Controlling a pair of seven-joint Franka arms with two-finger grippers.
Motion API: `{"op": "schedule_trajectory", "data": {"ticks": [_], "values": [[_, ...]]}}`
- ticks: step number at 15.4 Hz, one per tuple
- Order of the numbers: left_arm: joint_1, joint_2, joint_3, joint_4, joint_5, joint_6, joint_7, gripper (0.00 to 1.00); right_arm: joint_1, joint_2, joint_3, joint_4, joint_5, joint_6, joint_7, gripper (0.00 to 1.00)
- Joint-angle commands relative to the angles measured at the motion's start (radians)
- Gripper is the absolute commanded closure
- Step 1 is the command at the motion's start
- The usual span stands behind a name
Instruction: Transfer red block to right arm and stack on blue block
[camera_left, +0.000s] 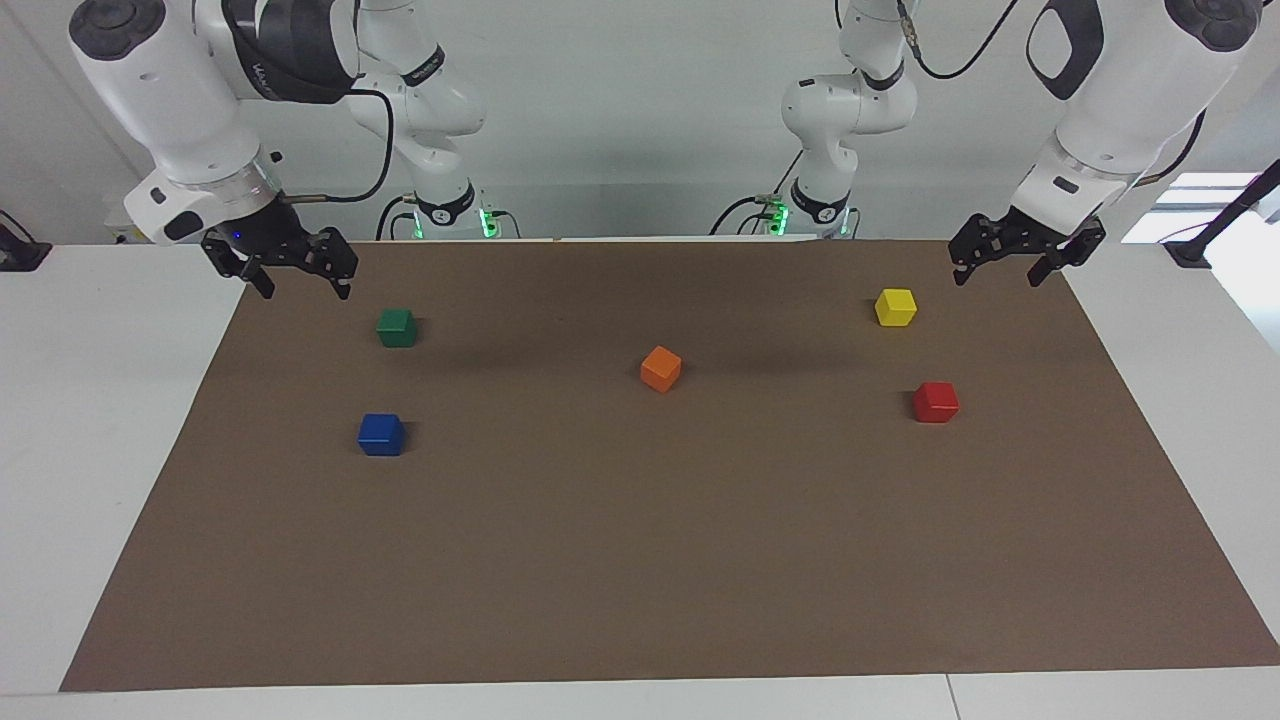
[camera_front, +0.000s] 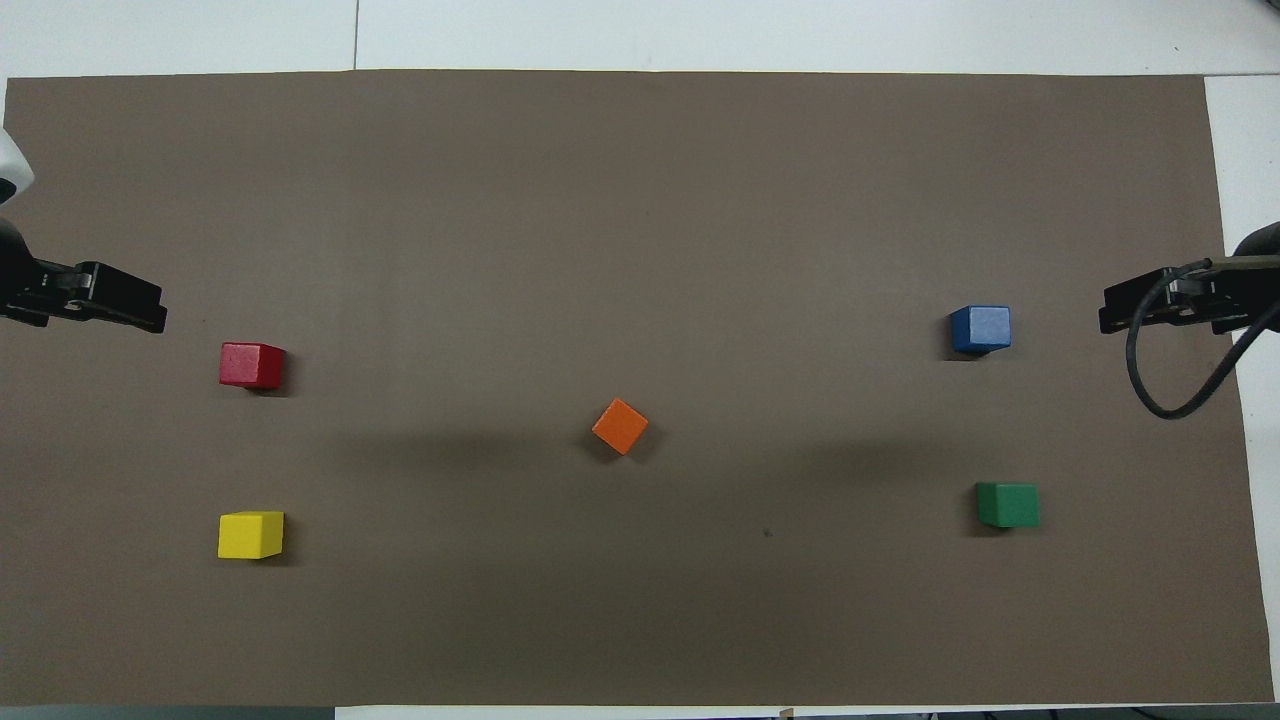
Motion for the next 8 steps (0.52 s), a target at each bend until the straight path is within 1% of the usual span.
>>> {"op": "schedule_trajectory", "data": {"ticks": [1, 5, 6, 8], "values": [[-0.013, -0.002, 0.014, -0.001, -0.009, 0.021, -0.011, 0.00, -0.021, -0.013, 0.007, -0.014, 0.019, 0.005, -0.022, 0.00], [-0.011, -0.003, 0.016, -0.016, -0.009, 0.031, 0.003, 0.00, -0.021, -0.013, 0.007, -0.014, 0.019, 0.005, -0.022, 0.00], [-0.010, -0.006, 0.019, -0.033, -0.009, 0.044, 0.005, 0.00, -0.021, -0.013, 0.007, -0.014, 0.019, 0.005, -0.022, 0.00], [-0.007, -0.021, 0.034, -0.089, -0.009, 0.109, 0.005, 0.00, -0.021, -0.013, 0.007, -0.014, 0.019, 0.003, -0.020, 0.00]]}}
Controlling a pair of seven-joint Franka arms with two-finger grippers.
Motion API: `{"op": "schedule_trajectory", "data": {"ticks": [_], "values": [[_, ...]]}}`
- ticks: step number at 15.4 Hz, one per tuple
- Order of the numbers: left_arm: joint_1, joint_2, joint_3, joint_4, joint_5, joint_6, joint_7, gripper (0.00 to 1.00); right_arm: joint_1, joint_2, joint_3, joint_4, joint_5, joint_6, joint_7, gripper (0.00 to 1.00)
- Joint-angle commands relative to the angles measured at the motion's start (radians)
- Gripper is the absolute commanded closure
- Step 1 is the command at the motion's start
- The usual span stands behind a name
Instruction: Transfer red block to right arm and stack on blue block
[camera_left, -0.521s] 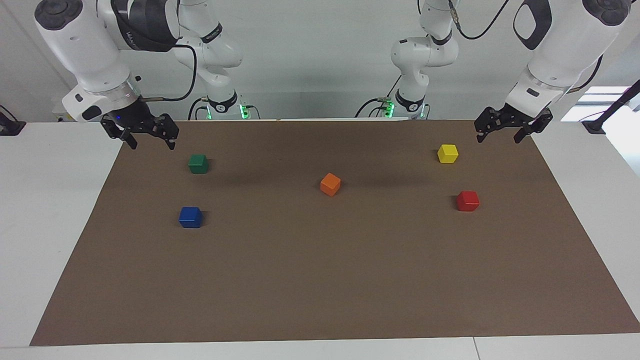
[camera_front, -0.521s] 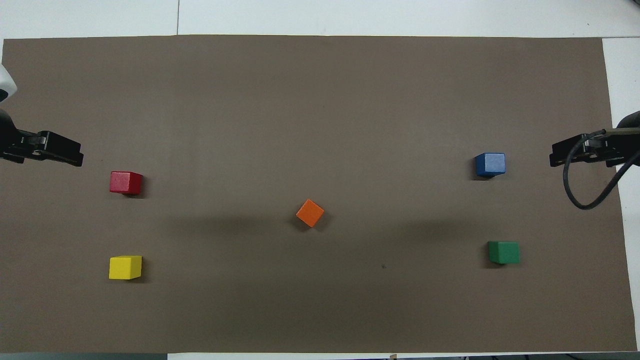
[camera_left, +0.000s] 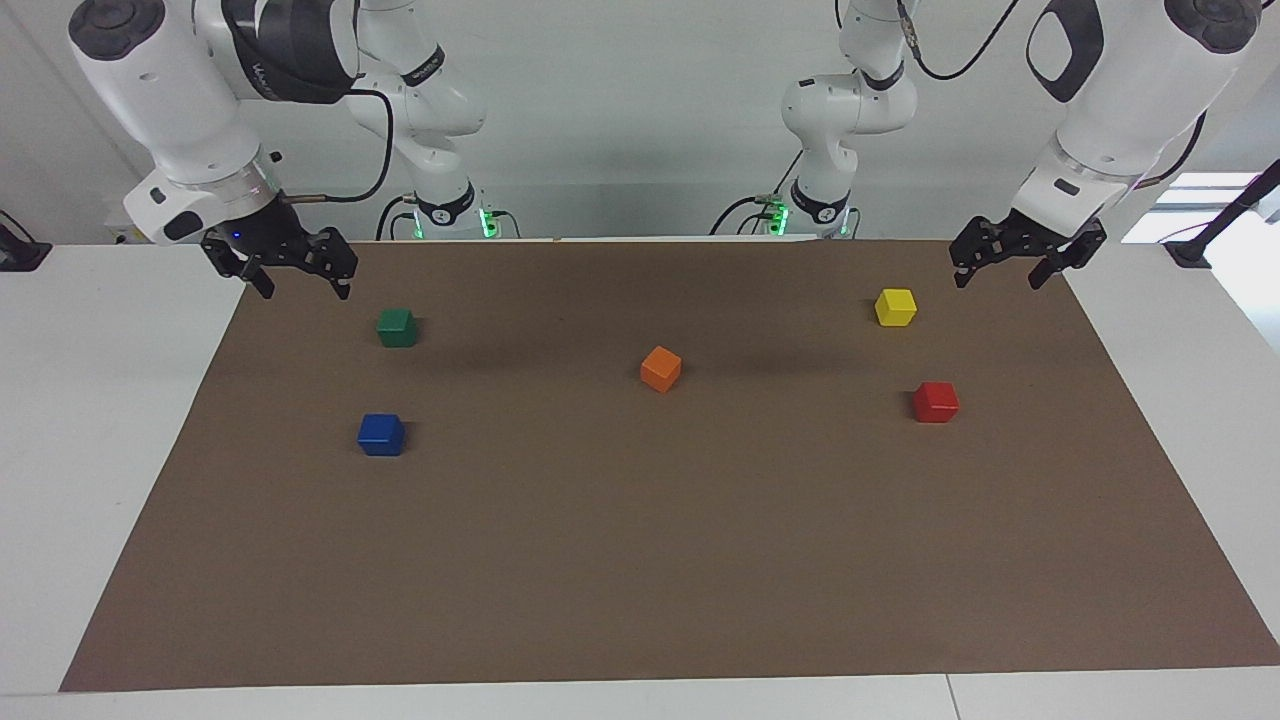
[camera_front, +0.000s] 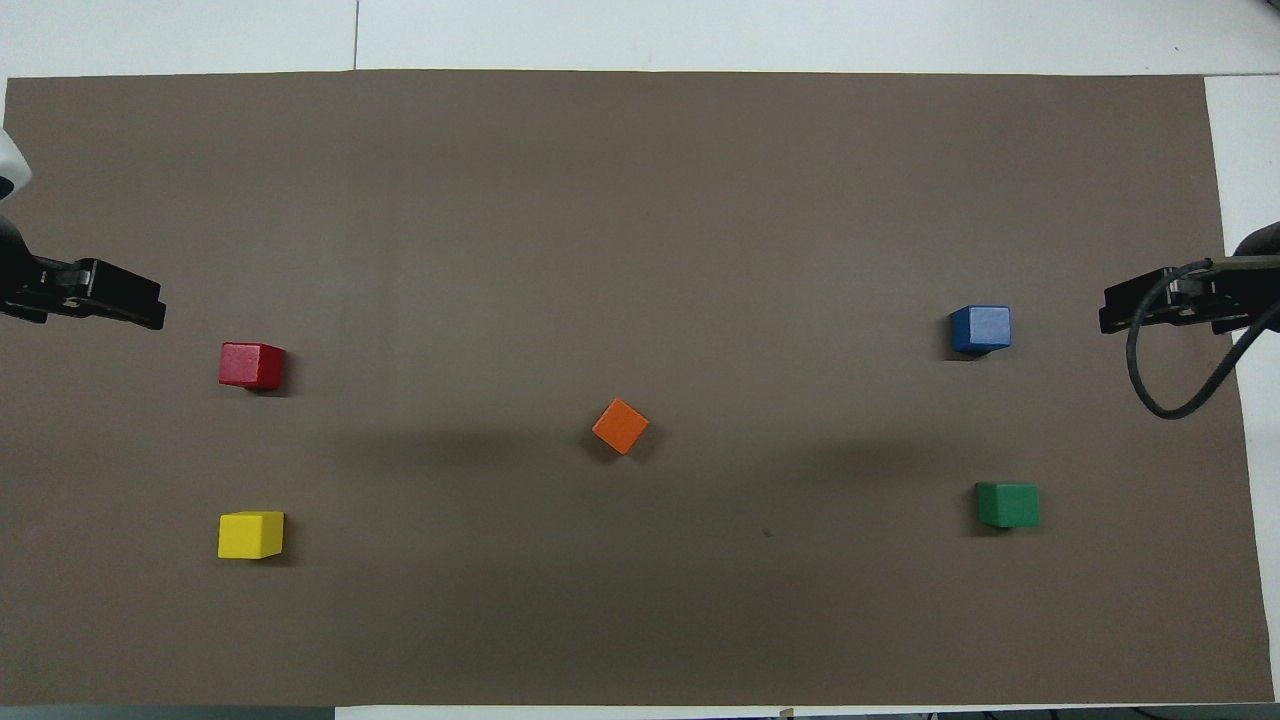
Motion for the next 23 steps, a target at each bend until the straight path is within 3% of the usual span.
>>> {"op": "schedule_trajectory", "data": {"ticks": [1, 8, 14, 17, 23], "values": [[-0.007, -0.027, 0.040, -0.102, -0.009, 0.113, 0.006, 0.00, -0.020, -0.013, 0.007, -0.014, 0.019, 0.003, -0.022, 0.00], [-0.001, -0.009, 0.060, -0.325, -0.009, 0.410, 0.118, 0.00, -0.019, -0.012, 0.010, -0.020, 0.044, 0.031, -0.062, 0.00], [0.003, 0.042, 0.070, -0.447, -0.009, 0.542, 0.118, 0.00, -0.094, 0.022, 0.009, -0.066, 0.497, 0.049, -0.186, 0.00], [0.004, 0.068, 0.084, -0.474, -0.009, 0.585, 0.116, 0.00, -0.172, 0.030, 0.009, -0.187, 0.827, 0.020, -0.293, 0.00], [0.004, 0.068, 0.116, -0.547, -0.009, 0.645, 0.087, 0.00, -0.246, 0.053, 0.009, -0.307, 1.154, -0.204, -0.414, 0.00]]}}
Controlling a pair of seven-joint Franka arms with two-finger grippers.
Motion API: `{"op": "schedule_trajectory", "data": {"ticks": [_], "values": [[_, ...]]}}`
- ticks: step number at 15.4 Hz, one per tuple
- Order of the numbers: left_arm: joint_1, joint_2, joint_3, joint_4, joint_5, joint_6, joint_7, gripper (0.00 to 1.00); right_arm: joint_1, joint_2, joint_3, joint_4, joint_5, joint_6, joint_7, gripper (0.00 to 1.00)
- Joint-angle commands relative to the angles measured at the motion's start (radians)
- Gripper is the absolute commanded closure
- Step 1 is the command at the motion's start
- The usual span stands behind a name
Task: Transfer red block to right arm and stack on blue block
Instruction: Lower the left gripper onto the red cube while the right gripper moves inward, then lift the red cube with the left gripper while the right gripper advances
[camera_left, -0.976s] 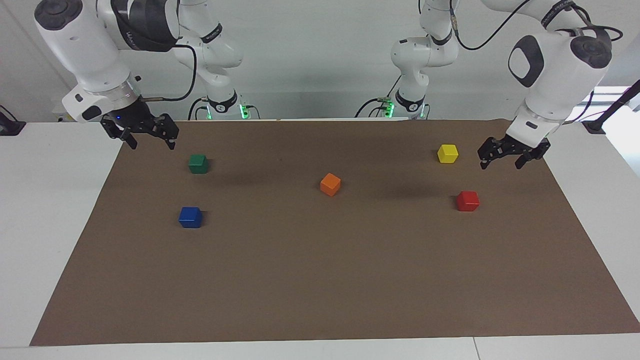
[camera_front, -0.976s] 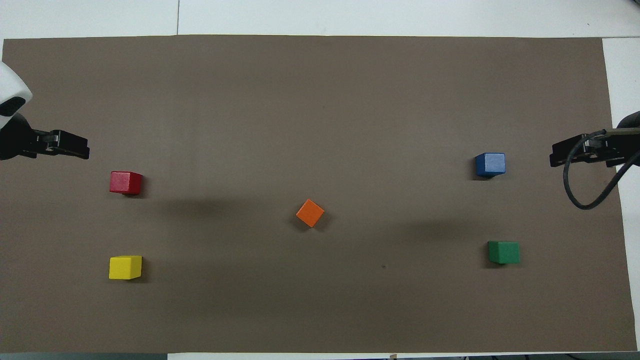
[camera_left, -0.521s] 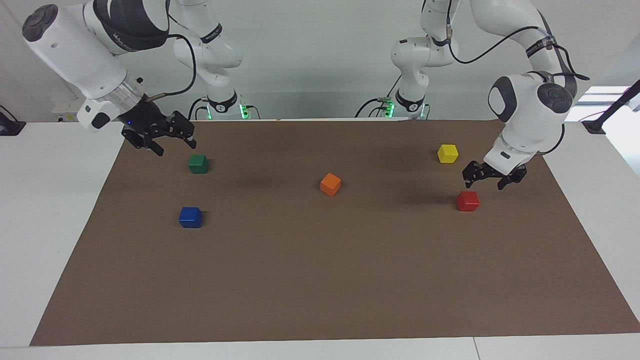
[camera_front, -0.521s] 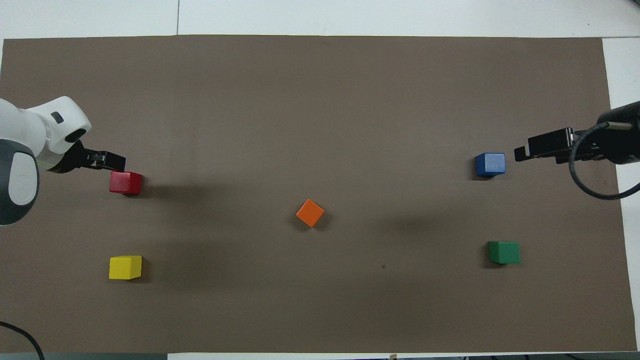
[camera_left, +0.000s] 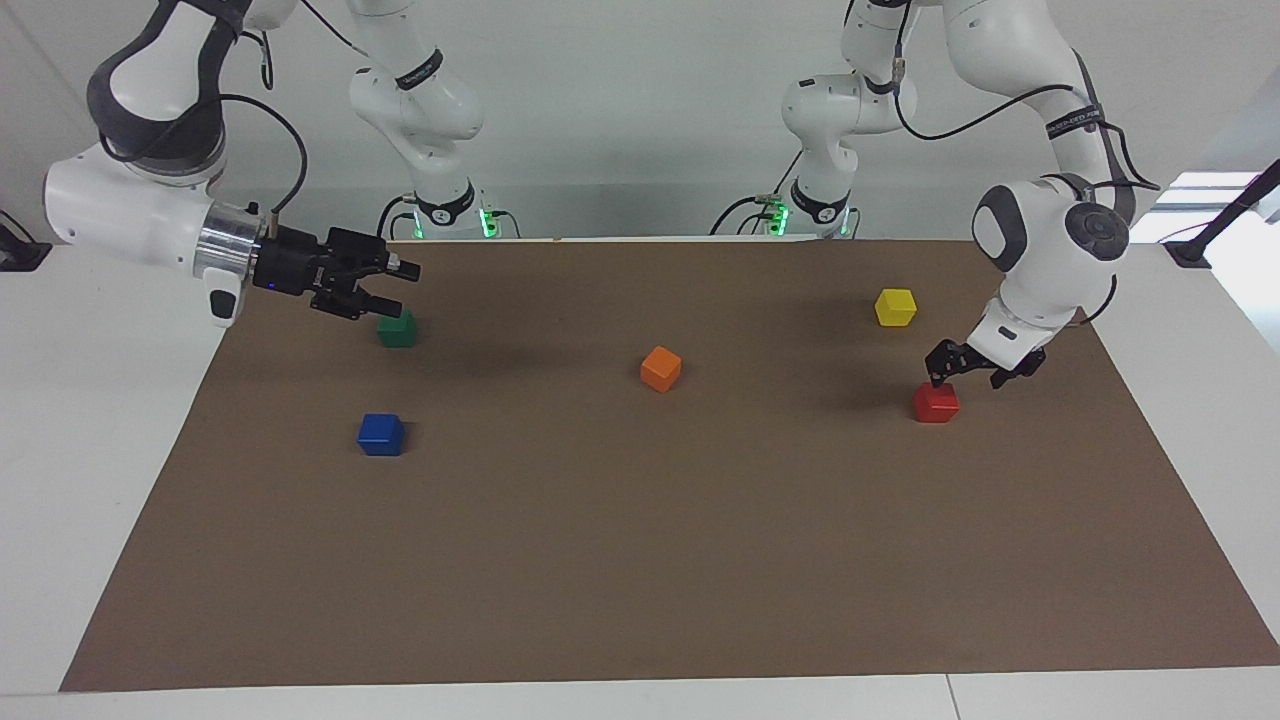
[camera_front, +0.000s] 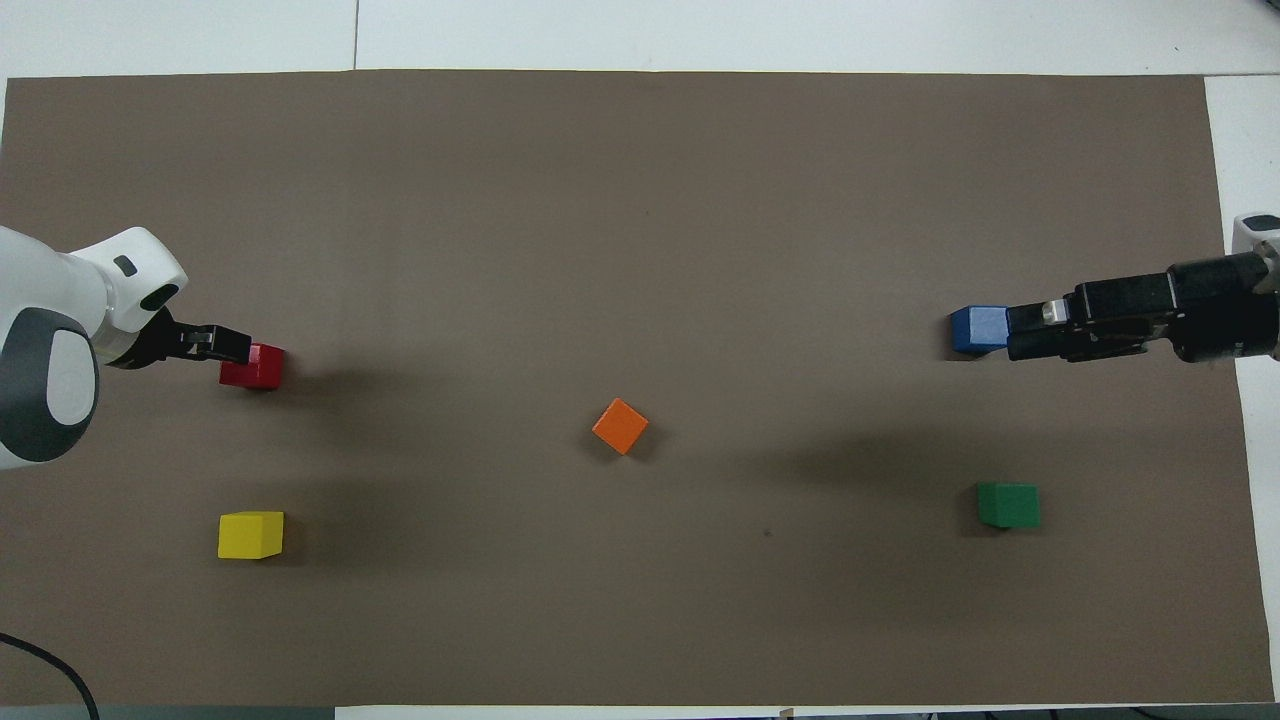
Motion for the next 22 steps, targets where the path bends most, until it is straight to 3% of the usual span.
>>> {"op": "schedule_trajectory", "data": {"ticks": [1, 3, 6, 12, 17, 19, 22], "values": [[-0.001, -0.008, 0.005, -0.047, -0.009, 0.053, -0.031, 0.00, -0.028, 0.011, 0.010, -0.060, 0.108, -0.082, -0.069, 0.00], [-0.007, 0.008, 0.004, -0.053, -0.009, 0.058, -0.096, 0.00, -0.027, 0.037, 0.010, -0.087, 0.186, -0.101, -0.150, 0.00], [-0.014, 0.025, 0.004, -0.056, -0.009, 0.072, -0.104, 0.00, -0.013, 0.188, 0.012, -0.089, 0.336, -0.192, -0.350, 0.00], [-0.026, 0.076, 0.001, -0.067, -0.009, 0.142, -0.091, 0.00, 0.053, 0.324, 0.012, -0.090, 0.543, -0.335, -0.454, 0.00], [-0.037, 0.104, 0.002, -0.062, -0.009, 0.171, -0.090, 0.00, 0.128, 0.367, 0.012, -0.090, 0.638, -0.371, -0.466, 0.00], [-0.034, 0.101, 0.002, -0.062, -0.009, 0.158, -0.091, 0.10, 0.149, 0.374, 0.012, -0.090, 0.645, -0.375, -0.469, 0.00], [-0.031, 0.096, 0.002, -0.053, -0.009, 0.107, -0.091, 0.11, 0.186, 0.374, 0.012, -0.090, 0.649, -0.362, -0.469, 0.00]]}}
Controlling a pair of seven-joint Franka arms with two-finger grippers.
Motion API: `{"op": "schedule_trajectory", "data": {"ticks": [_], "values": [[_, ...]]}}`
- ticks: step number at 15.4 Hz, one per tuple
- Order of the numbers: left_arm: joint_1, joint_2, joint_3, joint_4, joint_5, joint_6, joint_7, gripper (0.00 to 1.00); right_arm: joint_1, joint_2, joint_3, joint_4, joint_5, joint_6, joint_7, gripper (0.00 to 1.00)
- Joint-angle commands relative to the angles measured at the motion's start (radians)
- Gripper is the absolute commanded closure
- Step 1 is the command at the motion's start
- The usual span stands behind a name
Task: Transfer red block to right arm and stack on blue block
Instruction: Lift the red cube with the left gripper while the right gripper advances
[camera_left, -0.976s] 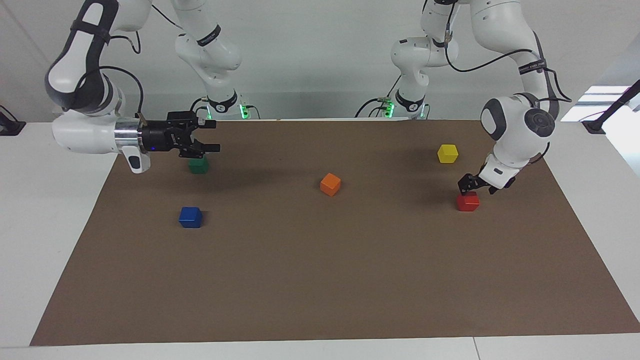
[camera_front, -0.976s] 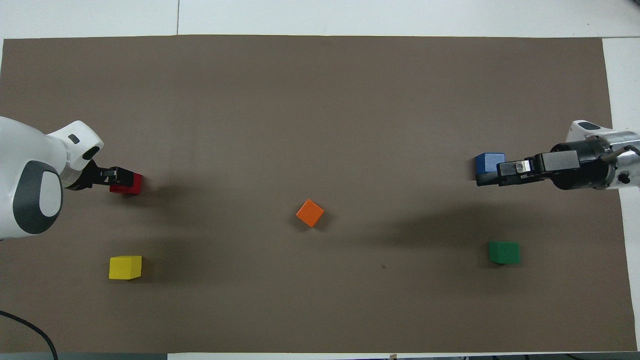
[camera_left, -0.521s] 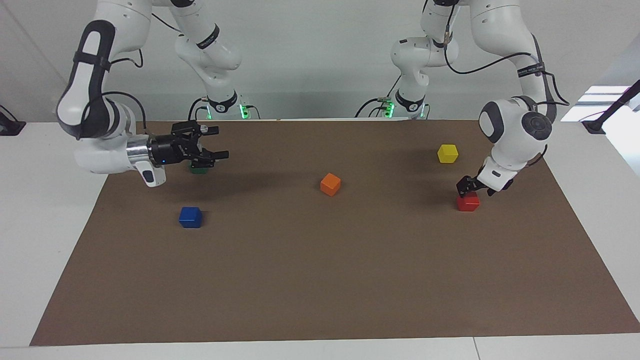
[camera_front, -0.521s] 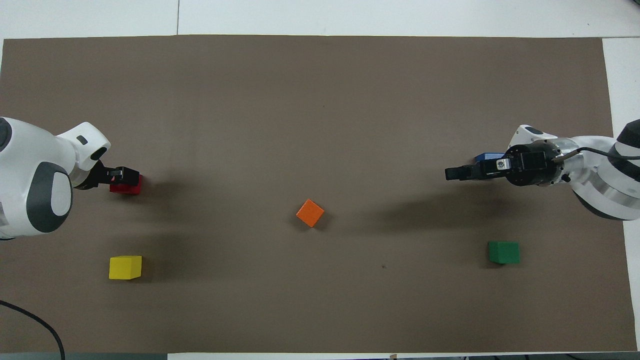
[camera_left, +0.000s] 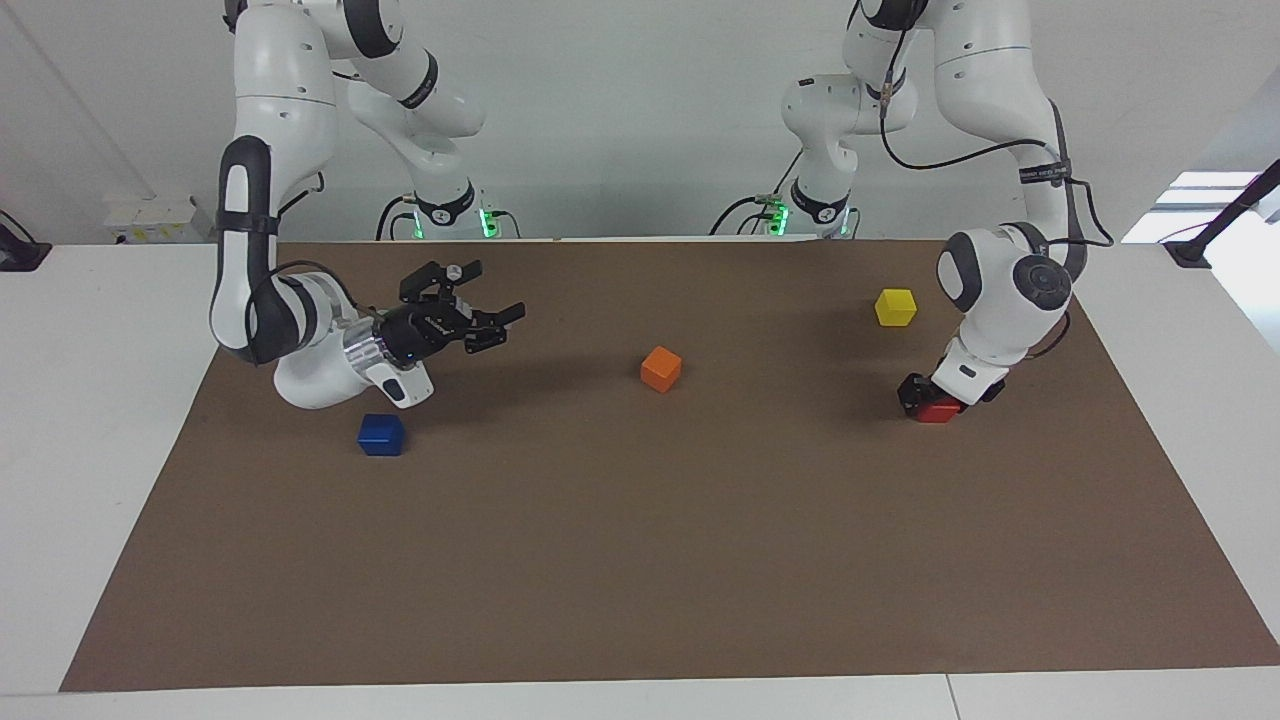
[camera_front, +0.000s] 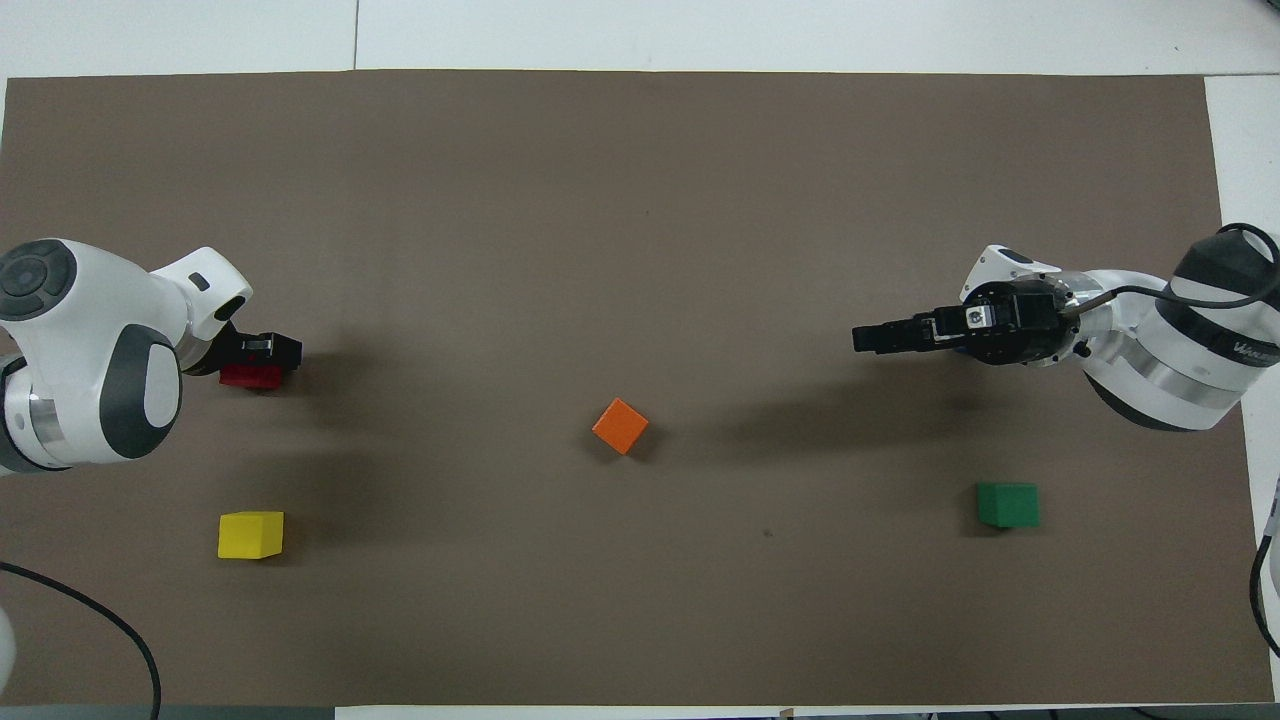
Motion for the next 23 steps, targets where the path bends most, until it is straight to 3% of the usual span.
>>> {"op": "schedule_trajectory", "data": {"ticks": [1, 5, 6, 8, 9, 11, 13, 18, 20, 23], "values": [[-0.002, -0.016, 0.007, 0.000, -0.009, -0.040, 0.000, 0.11, 0.030, 0.017, 0.002, 0.007, 0.036, -0.002, -0.019, 0.00], [0.000, -0.024, 0.007, -0.002, -0.009, -0.060, -0.002, 0.11, 0.047, 0.048, 0.002, 0.019, 0.068, -0.012, -0.021, 0.00], [0.000, -0.022, 0.007, -0.002, -0.009, -0.058, -0.005, 0.22, 0.047, 0.048, 0.002, 0.019, 0.070, -0.011, -0.021, 0.00], [0.001, -0.024, 0.004, 0.000, -0.011, -0.073, -0.014, 0.88, 0.064, 0.049, 0.002, 0.019, 0.083, -0.008, -0.022, 0.00], [0.006, -0.024, 0.003, 0.006, -0.024, -0.084, -0.020, 1.00, 0.067, 0.051, 0.002, 0.016, 0.087, -0.006, -0.022, 0.00], [0.003, -0.024, 0.007, 0.047, -0.125, -0.128, -0.139, 1.00, 0.082, 0.051, 0.002, 0.016, 0.090, 0.002, -0.024, 0.00], [-0.005, -0.037, 0.006, 0.089, -0.147, -0.194, -0.190, 1.00, 0.086, 0.051, 0.002, 0.016, 0.090, 0.012, -0.030, 0.00], [-0.008, -0.079, -0.013, 0.257, -0.240, -0.531, -0.408, 1.00, 0.119, 0.051, 0.002, 0.019, 0.139, 0.023, -0.033, 0.00], [-0.009, -0.123, -0.020, 0.275, -0.297, -0.619, -0.508, 1.00, 0.121, 0.051, 0.002, 0.016, 0.140, 0.035, -0.033, 0.00], [-0.010, -0.198, -0.077, 0.268, -0.423, -0.644, -0.792, 1.00, 0.153, 0.051, 0.002, 0.019, 0.169, 0.045, -0.033, 0.00]]}}
